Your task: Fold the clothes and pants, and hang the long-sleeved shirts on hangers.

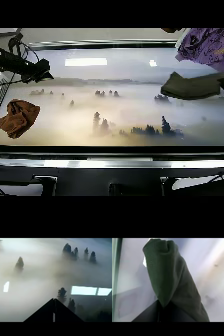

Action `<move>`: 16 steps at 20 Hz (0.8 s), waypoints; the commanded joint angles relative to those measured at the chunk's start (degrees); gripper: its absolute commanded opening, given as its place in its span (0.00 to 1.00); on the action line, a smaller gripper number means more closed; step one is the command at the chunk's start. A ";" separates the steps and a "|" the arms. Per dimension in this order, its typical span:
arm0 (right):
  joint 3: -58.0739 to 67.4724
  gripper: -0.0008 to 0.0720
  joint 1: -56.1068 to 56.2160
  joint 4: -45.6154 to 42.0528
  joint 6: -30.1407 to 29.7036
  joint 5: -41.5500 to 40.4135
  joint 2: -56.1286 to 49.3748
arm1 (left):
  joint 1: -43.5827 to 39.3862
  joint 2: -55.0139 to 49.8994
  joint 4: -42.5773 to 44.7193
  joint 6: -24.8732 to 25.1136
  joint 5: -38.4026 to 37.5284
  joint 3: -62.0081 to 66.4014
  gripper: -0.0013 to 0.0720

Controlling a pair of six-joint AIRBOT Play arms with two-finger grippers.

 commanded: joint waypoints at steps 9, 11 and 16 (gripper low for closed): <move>-33.42 0.04 -13.31 -30.03 10.82 1.42 18.49 | 0.13 -0.02 0.00 0.00 0.00 0.00 0.04; -41.83 0.05 -13.33 -34.29 12.39 -1.01 23.91 | 0.13 -0.02 -0.02 -0.02 0.00 0.00 0.04; -52.13 0.05 -13.33 -40.57 13.38 -0.33 30.36 | 0.11 -0.02 -0.02 -0.02 0.00 0.00 0.04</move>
